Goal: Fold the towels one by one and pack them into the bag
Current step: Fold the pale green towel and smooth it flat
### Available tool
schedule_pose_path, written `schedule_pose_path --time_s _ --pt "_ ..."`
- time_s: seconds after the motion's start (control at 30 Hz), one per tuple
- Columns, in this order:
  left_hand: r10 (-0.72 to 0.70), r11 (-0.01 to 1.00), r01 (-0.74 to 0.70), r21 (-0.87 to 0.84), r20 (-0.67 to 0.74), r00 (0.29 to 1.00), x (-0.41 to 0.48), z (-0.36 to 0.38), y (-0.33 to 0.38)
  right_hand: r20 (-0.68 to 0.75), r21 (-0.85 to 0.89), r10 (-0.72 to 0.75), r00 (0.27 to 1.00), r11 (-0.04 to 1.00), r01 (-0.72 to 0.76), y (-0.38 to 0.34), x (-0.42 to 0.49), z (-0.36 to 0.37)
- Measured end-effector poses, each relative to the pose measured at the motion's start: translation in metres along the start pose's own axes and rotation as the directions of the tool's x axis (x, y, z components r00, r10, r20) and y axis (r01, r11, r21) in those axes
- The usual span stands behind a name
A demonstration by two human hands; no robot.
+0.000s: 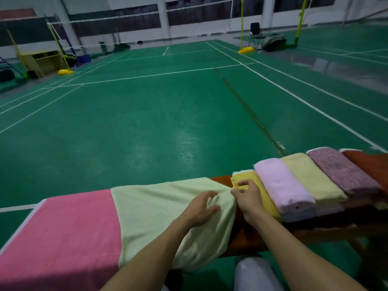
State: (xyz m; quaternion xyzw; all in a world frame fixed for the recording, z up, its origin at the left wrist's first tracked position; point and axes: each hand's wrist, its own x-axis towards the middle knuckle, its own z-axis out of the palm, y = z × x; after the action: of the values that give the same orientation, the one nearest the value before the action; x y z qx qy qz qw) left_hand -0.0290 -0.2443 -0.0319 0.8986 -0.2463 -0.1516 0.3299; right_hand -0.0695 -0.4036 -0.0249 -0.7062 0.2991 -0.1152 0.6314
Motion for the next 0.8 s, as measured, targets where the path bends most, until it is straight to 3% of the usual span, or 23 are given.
schedule_pose_path --time_s 0.1,0.27,0.47,0.67,0.8 --pt "0.016 0.996 -0.015 -0.087 0.001 1.000 0.009 0.011 0.020 -0.006 0.004 0.006 1.000 1.000 -0.006 -0.004 0.005 -0.016" --pt "0.114 0.989 -0.112 -0.097 0.019 0.993 0.016 0.003 0.034 0.232 -0.019 -0.030 0.972 0.999 0.036 -0.006 -0.011 -0.009" --pt "0.058 0.995 -0.069 0.069 0.148 0.987 0.005 -0.039 0.009 0.401 -0.061 -0.010 0.916 0.997 0.038 0.000 -0.022 0.026" --pt "-0.020 0.966 -0.035 0.258 0.207 0.978 -0.018 -0.067 -0.013 0.482 -0.126 0.043 0.875 0.992 0.021 0.003 -0.036 0.054" --pt "-0.048 0.955 -0.037 0.293 0.279 0.959 -0.028 -0.079 -0.028 0.550 -0.143 0.073 0.832 0.990 0.008 0.003 -0.041 0.067"
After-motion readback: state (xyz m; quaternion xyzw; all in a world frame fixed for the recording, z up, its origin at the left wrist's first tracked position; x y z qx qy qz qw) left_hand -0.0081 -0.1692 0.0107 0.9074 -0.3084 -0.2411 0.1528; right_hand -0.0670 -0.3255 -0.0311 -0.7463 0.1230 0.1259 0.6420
